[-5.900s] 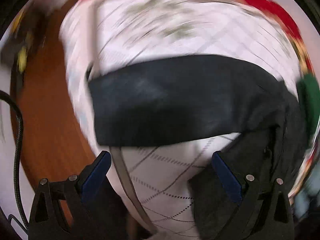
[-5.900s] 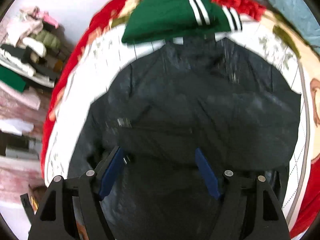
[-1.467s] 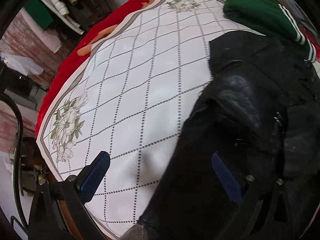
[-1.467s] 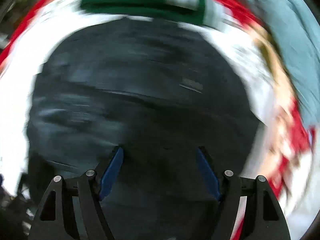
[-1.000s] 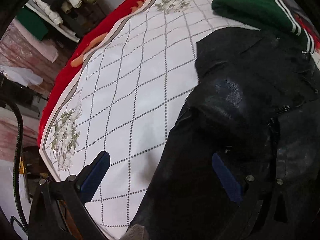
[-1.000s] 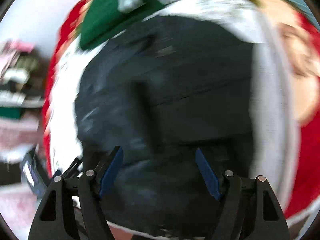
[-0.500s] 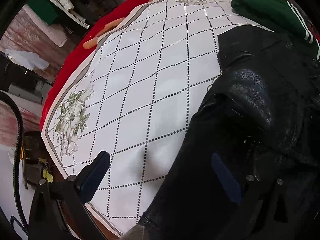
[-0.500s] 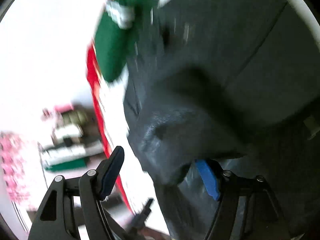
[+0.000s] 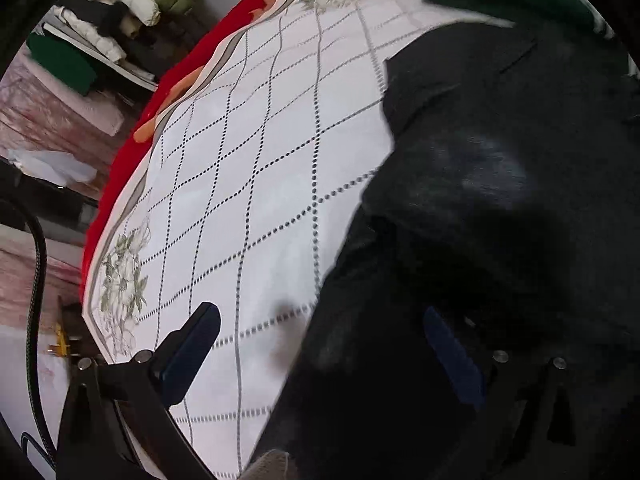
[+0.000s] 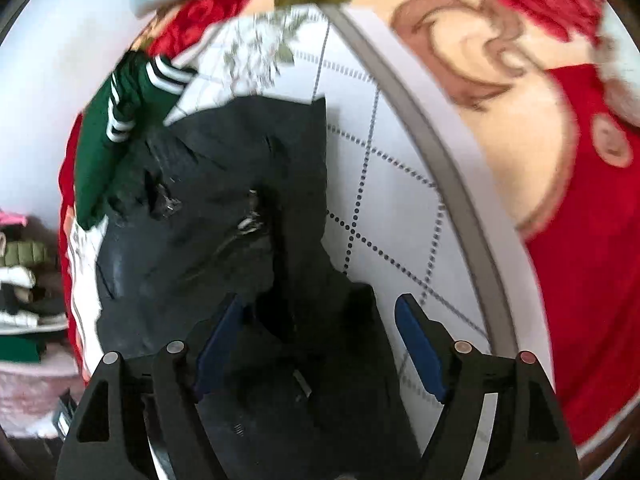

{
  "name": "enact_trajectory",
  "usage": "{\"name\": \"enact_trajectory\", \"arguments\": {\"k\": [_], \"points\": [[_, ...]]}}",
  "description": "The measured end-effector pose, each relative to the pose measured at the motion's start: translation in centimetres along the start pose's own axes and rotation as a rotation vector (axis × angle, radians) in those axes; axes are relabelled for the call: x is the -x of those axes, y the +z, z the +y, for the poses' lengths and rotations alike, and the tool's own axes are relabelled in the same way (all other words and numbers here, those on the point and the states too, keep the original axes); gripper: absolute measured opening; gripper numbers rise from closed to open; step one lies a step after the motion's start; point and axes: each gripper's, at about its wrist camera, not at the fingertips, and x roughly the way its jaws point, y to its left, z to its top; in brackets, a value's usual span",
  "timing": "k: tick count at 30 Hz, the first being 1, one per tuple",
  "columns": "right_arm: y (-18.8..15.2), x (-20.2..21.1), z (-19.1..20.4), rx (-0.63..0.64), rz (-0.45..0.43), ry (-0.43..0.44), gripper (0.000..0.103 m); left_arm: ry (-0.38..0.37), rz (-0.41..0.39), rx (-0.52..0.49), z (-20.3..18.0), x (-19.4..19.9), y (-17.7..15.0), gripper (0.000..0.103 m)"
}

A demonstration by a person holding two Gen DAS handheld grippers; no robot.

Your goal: Fold large clothes

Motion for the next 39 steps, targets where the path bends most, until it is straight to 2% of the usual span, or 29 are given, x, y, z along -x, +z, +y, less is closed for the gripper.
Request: {"name": "enact_trajectory", "arguments": {"k": [2, 5, 10, 14, 17, 19, 22, 24, 26, 30, 31, 33, 35, 37, 39], "points": [[0.9, -3.0, -0.1, 0.025, 0.069, 0.046, 0.082, 0.016, 0.008, 0.04, 0.8, -1.0, 0.8, 0.103], [1.1, -5.8, 1.3, 0.046, 0.111, 0.047, 0.083, 0.014, 0.021, 0.093, 2.1, -2.2, 1.8, 0.103], [0.5, -6.7, 4.8, 0.126, 0.147, 0.118, 0.083, 0.021, 0.006, 0.092, 2.8, -2.8, 2.7, 0.103], [0.2, -8.4, 9.2, 0.207, 0.203, 0.155, 0.083, 0.046, -0.01, 0.117, 4.9, -3.7, 4.6, 0.103], [0.2, -8.3, 10.7, 0.244, 0.241, 0.201, 0.083, 0.075, -0.022, 0.14, 6.7, -4.4, 6.2, 0.103], [-0.1, -6.8, 10.3, 0.242, 0.222, 0.164, 0.083, 0.075, -0.009, 0.164, 7.6, -4.3, 6.7, 0.103], [-1.5, -2.8, 8.1, 0.263, 0.122, -0.022, 0.083, 0.023, -0.021, 0.152, 7.1, -2.5, 6.0, 0.103], [-2.8, -1.9, 7.5, 0.287, 0.101, -0.09, 0.083, 0.023, -0.039, 0.109, 5.8, -1.4, 5.2, 0.103], [-3.9, -2.3, 7.6, 0.35, 0.134, -0.148, 0.083, 0.033, -0.047, 0.082, 5.1, -1.5, 5.0, 0.103], [-5.1, -6.0, 10.0, 0.454, 0.201, -0.205, 0.082, 0.026, -0.005, 0.078, 5.2, -3.3, 5.8, 0.103], [-5.1, -6.7, 10.2, 0.458, 0.191, -0.228, 0.081, 0.036, -0.005, 0.079, 5.4, -3.8, 6.2, 0.103], [-4.8, -7.4, 10.5, 0.435, 0.149, -0.261, 0.075, 0.045, -0.003, 0.085, 5.9, -4.8, 6.7, 0.103], [-3.6, -7.0, 9.2, 0.318, 0.082, -0.311, 0.075, 0.009, 0.01, 0.103, 6.5, -5.7, 7.0, 0.103], [-3.3, -6.7, 7.4, 0.219, 0.061, -0.327, 0.075, -0.021, 0.014, 0.108, 6.8, -6.2, 6.9, 0.103], [-3.6, -7.0, 6.6, 0.174, 0.063, -0.331, 0.075, -0.033, 0.004, 0.101, 6.9, -6.2, 6.8, 0.103]]}}
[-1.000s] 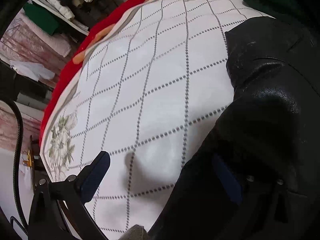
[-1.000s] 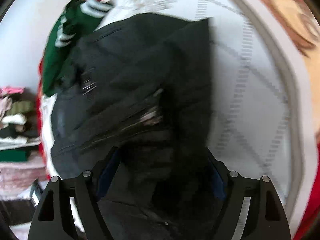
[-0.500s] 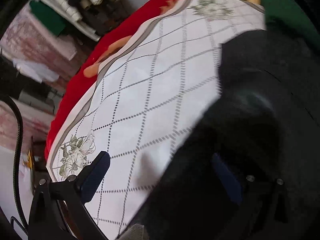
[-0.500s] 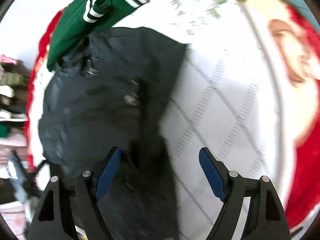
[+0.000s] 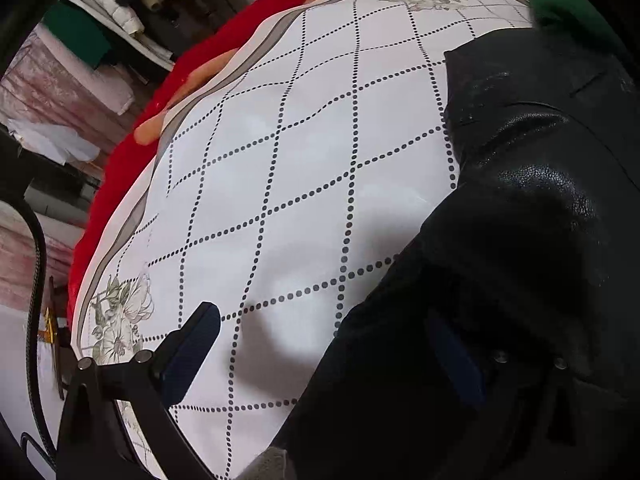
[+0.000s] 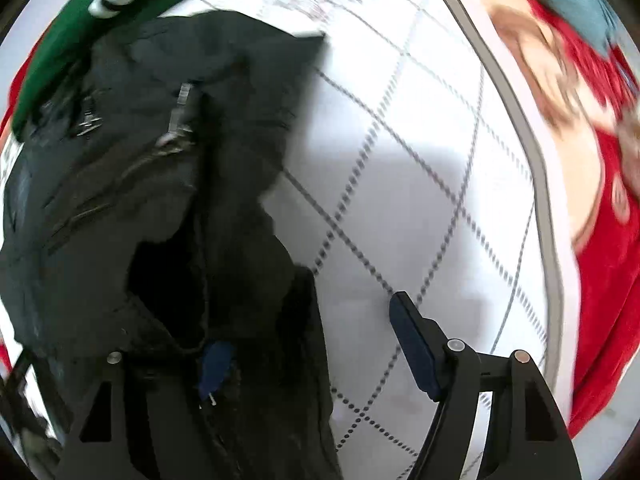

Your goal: Fold large clothes

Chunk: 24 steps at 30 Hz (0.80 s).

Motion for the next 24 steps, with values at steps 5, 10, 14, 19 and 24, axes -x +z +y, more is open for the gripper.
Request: {"name": "enact_trajectory", "arguments": {"k": [5, 10, 14, 19, 24], "points": [[-0.2, 1.3, -1.3, -0.039, 0.071, 0.01, 0.075, -0.015, 0.019, 0.011, 1.2, 1.2, 0.3, 0.103], [-0.9, 5.6, -3.1, 0.004, 0.069, 0.046, 0.077, 0.037, -0.054, -0.025, 1.8, 6.5, -1.2, 0.103], [-1.0, 7.9, -4.3, 0.055, 0.053, 0.105, 0.077, 0.094, -0.097, -0.075, 0.1, 10.3, -3.7, 0.103], [0.8, 8.2, -7.5, 0.119, 0.102, 0.228, 0.077, 0.186, -0.141, -0.151, -4.9, 14.8, -8.3, 0.103], [1.6, 7.5, -12.7, 0.192, 0.144, 0.272, 0.08, 0.269, -0.168, -0.312, -13.1, 19.2, -14.5, 0.103]]}}
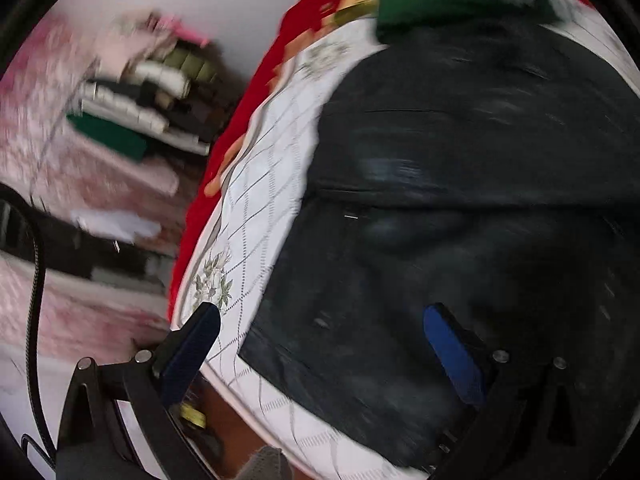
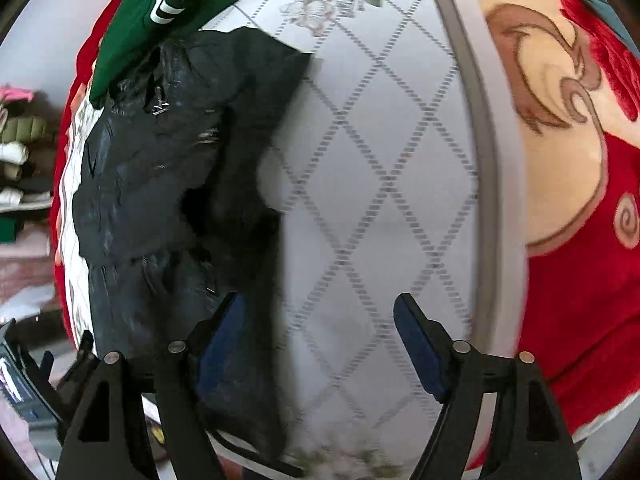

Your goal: Fold large clothes

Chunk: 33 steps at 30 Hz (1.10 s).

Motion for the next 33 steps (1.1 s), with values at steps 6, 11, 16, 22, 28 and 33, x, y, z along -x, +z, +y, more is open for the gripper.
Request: {"name": "enact_trajectory", "arguments": {"k": [6, 11, 16, 22, 28, 33], "points": [[0.8, 0.0, -5.5, 0.035, 0.036, -0.028, 0.08, -0.066, -0.02, -0.192, -10.6, 8.0, -3.8, 0.103], [1.8, 0.5, -10.9, 0.004, 0.043, -0.051, 0.08, -0.087, -0.028, -0.264, -16.4, 10.5, -5.7, 0.103], [3.3, 0.2, -12.2, -0.012, 0.052, -0.006, 0.08, -0.026, 0.042, -0.298, -19.9, 7.2, -5.8, 0.103], [7.2, -1.9, -8.2, 0.077, 0.048, 0.24, 0.081, -0.042, 0.057, -0.143, -16.7, 4.2, -3.2, 0.1], [11.0, -7.5, -3.0, 0.027, 0.158, 0.596, 0.092, -0.276, 0.089, -0.008, -12.8, 3.6, -2.4, 0.011], [12.2, -11.7, 0.0, -0.069, 0.241, 0.699, 0.09, -0.306, 0.04, 0.033, -10.8, 5.1, -2.1, 0.006]]}}
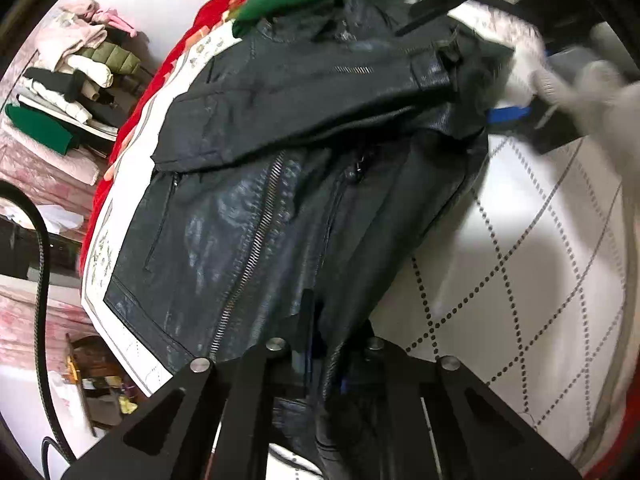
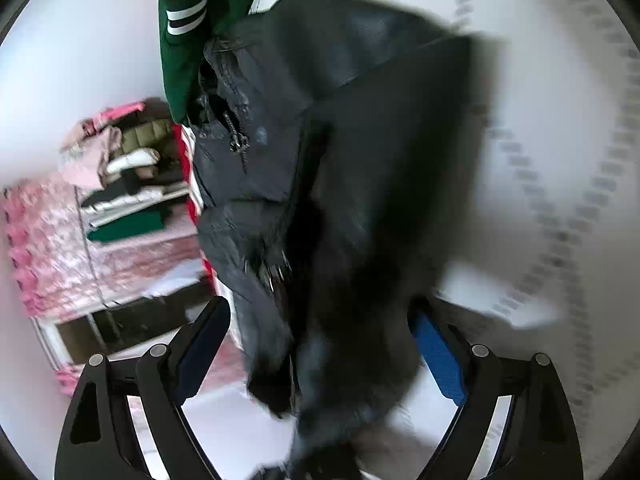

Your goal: Fold large clothes

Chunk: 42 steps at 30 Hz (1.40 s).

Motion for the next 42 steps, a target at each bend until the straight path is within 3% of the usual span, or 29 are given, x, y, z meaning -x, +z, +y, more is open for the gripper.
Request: {"name": "enact_trajectory", "arguments": {"k": [2, 8, 12, 17, 23, 29, 30, 32, 33, 34, 35, 37, 39, 42], "points": [[0.2, -0.6, 0.9, -0.006, -0.019, -0.019, 0.033, -0.02, -0.019, 0.011, 0.8, 0.9, 0.1, 0.005], [-1.8, 0.0, 7.0, 0.042, -0.095, -0.156, 0.022, -0.122, -0.056, 0.056, 4.6, 3.6, 0.9, 0.004], [-4.1, 1.0, 13.5, 0.114, -0.117, -0.26, 0.021, -0.206, -0.061, 0.113, 9.4, 5.1, 1.3, 0.005], [-6.2, -2.4, 22.5, 0.217, -0.126, -0.402, 0.021, -0.317, -0.04, 0.235, 18.0, 4.2, 2.7, 0.008], [-5.7, -13.0, 30.8, 0.303, -0.089, -0.558, 0.022, -0.388, 0.009, 0.385, 26.5, -1.0, 3.1, 0.014], [-4.2, -24.8, 33.2, 0.329, 0.003, -0.681, 0.035, -0.419, 0.102, 0.604, 33.5, -8.0, 1.5, 0.031], [-4.0, -27.0, 33.4, 0.345, 0.032, -0.709, 0.037, -0.404, 0.126, 0.638, 34.5, -9.1, 1.0, 0.042], [-3.9, -30.6, 33.6, 0.376, 0.095, -0.742, 0.054, -0.393, 0.142, 0.688, 36.1, -10.1, 0.1, 0.063], [-3.9, -31.5, 33.8, 0.387, 0.117, -0.733, 0.054, -0.39, 0.148, 0.709, 36.7, -10.4, -0.2, 0.07], [-4.0, -32.3, 34.1, 0.396, 0.149, -0.681, 0.055, -0.389, 0.153, 0.726, 37.3, -10.5, -0.6, 0.072], [-4.2, -32.6, 34.7, 0.406, 0.18, -0.604, 0.064, -0.393, 0.154, 0.738, 37.9, -10.6, -0.8, 0.072], [-4.3, -31.6, 35.5, 0.425, 0.175, -0.53, 0.065, -0.388, 0.147, 0.739, 38.3, -10.3, -0.9, 0.074], [-4.2, -28.3, 36.2, 0.43, 0.126, -0.447, 0.065, -0.399, 0.132, 0.729, 38.0, -10.1, 0.0, 0.077], [-3.1, -22.7, 34.8, 0.372, 0.003, -0.437, 0.065, -0.398, 0.107, 0.676, 36.6, -10.0, 1.6, 0.077]]}}
